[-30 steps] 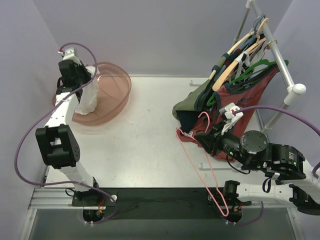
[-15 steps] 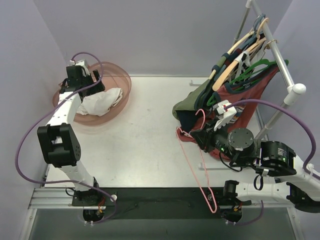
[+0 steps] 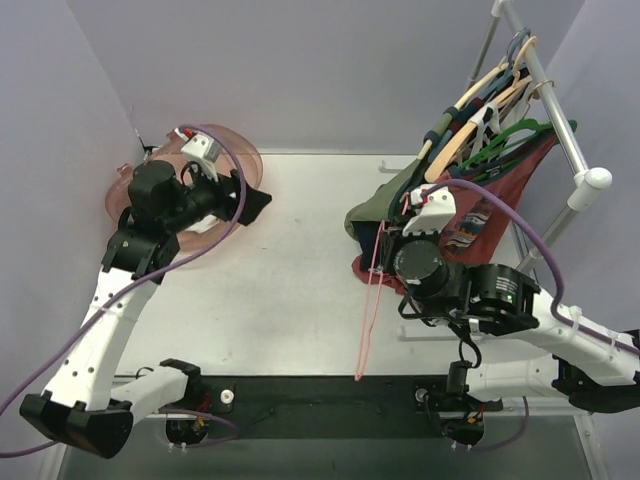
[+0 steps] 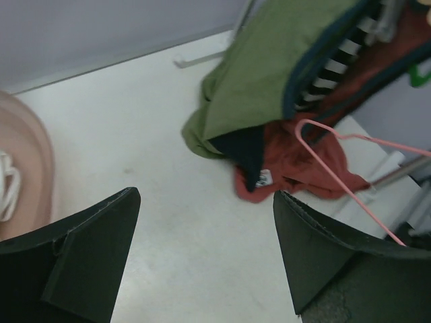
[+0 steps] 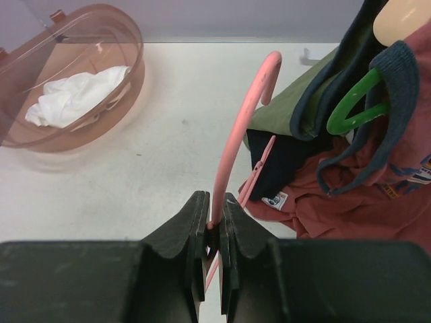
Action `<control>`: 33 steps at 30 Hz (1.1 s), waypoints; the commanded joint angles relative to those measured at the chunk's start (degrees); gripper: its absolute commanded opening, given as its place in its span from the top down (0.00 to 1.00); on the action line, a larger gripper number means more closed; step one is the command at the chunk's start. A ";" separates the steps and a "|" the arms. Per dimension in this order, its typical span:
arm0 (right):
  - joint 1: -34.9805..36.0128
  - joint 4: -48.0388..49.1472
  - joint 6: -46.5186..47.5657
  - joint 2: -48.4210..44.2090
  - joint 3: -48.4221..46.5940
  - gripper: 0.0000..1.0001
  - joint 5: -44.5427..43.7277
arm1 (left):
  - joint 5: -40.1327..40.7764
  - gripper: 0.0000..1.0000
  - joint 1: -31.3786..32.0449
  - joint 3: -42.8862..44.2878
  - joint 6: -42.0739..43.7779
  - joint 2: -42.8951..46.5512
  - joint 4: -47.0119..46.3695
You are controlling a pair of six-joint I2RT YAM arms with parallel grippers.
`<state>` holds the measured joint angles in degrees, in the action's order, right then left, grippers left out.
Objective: Remove the tank top from the hanger
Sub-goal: Place the tank top in the bin, then place the hanger at the clothesline.
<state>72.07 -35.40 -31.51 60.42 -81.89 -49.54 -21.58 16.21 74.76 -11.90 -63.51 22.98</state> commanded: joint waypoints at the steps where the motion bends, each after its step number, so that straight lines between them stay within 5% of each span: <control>1: -2.71 0.86 -6.37 2.06 -0.99 1.00 -6.45 | -11.80 0.11 5.49 -5.75 -3.47 6.27 -2.85; 14: -9.67 0.24 -20.08 12.86 -3.01 1.00 -0.73 | -20.96 0.16 13.76 -13.60 -12.27 19.47 -7.17; 33: -13.10 -6.79 -25.97 28.08 -18.04 1.00 -2.32 | -9.71 0.23 18.85 -11.65 6.71 19.65 7.61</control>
<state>59.57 -39.38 -55.68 86.72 -96.09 -48.84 -34.22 33.21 62.67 -9.52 -43.31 29.23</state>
